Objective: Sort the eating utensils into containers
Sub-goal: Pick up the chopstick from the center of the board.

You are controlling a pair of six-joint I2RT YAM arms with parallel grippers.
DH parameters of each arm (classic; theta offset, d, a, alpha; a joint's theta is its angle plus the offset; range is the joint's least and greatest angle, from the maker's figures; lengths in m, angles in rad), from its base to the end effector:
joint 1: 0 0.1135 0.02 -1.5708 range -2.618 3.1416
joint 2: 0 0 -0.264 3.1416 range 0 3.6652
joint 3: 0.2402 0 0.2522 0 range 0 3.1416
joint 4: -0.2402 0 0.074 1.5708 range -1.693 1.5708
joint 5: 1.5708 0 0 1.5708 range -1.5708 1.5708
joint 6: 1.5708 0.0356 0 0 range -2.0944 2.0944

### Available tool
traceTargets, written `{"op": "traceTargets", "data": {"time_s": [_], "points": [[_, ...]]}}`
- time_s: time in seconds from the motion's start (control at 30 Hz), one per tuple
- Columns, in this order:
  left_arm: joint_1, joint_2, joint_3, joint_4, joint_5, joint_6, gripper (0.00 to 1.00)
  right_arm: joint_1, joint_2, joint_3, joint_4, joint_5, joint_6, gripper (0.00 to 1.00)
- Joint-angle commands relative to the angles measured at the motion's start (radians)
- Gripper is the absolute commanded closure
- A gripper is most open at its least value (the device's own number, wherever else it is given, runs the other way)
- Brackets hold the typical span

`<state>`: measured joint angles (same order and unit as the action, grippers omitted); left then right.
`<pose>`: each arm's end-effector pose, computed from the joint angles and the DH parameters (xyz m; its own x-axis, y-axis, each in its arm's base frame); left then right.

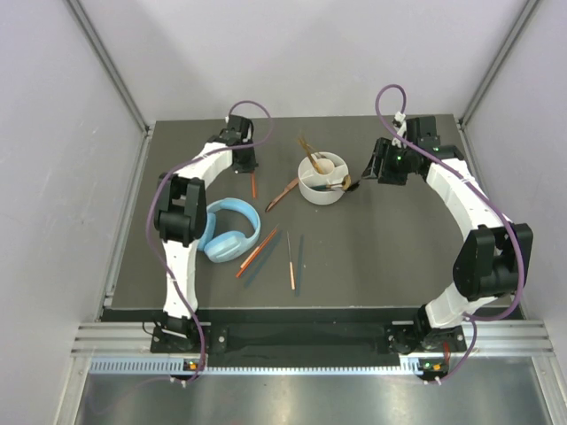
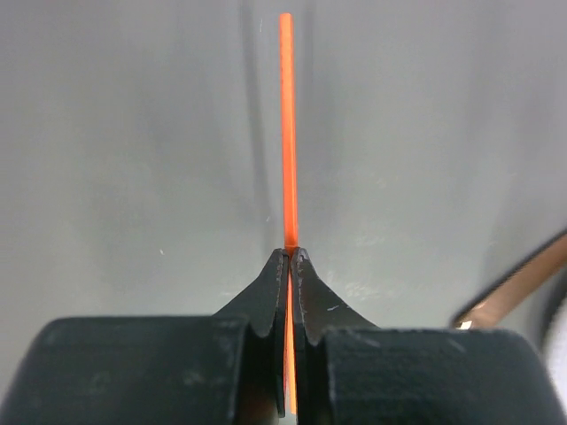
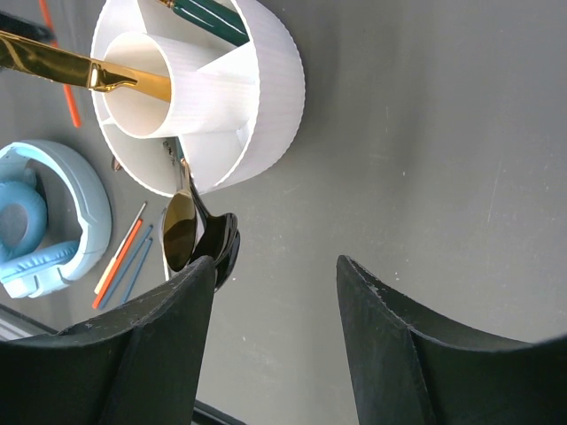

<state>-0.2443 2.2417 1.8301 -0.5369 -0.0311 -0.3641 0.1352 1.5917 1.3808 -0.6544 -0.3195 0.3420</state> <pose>0.4820 -0.1190 0.1882 -0.8166 -0.1633 -0.5537 -0.0713 0.9803 -0.1840 0.3428 0.0579 0.3028 -0.8212 0.2096 -0.5307 -0.0577 0.8948 0.4427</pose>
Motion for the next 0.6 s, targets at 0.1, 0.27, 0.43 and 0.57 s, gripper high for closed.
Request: {"op": "traceTargets", "data": {"time_s": [0.1,0.27,0.43,0.57], "points": [[0.004,-0.195,0.014,0.111,-0.01,-0.065,1.0,-0.003,0.005,0.043,0.024,-0.009,-0.003,0.42],[-0.01,-0.328,-0.084,0.141,0.026,-0.113,1.0,-0.003,0.016,0.055,0.027,-0.013,-0.001,0.42],[-0.047,-0.439,-0.242,0.306,0.056,-0.206,1.0,-0.003,0.024,0.063,0.029,-0.026,0.0,0.43],[-0.136,-0.407,-0.241,0.376,-0.006,-0.24,1.0,-0.002,0.03,0.066,0.021,-0.029,-0.001,0.43]]}}
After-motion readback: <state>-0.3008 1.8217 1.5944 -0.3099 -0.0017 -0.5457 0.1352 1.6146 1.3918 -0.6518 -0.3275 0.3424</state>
